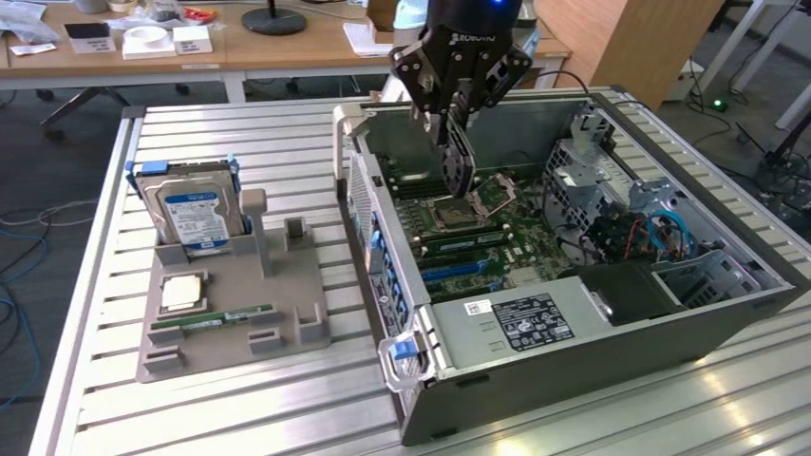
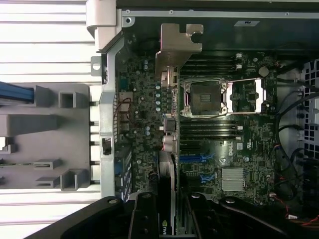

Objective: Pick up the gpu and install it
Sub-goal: 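Pick up the gpu and move the gpu toward the slot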

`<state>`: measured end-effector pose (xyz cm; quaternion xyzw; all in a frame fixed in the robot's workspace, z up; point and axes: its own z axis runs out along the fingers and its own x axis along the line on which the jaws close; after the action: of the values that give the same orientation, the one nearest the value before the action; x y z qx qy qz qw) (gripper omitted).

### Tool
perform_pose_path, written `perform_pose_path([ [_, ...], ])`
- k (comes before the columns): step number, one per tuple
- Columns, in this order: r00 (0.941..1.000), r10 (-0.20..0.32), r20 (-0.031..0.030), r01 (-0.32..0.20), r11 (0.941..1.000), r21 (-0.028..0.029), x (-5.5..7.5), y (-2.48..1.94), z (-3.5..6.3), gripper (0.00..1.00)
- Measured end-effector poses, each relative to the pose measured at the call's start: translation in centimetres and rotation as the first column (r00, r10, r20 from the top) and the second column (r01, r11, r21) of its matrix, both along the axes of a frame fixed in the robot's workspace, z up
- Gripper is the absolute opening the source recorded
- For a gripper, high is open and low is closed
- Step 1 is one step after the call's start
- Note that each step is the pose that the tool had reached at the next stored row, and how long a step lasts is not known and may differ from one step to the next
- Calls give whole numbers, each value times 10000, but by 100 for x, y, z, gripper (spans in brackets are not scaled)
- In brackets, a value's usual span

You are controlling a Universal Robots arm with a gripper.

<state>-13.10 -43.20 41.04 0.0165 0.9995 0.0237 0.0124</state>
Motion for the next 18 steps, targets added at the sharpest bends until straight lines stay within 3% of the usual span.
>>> perform_pose_path([
  [10, 10000, 1, 1, -1, 10000, 2, 8, 0, -1, 26],
  [18, 10000, 0, 0, 0, 10000, 2, 105, 0, 0, 26],
])
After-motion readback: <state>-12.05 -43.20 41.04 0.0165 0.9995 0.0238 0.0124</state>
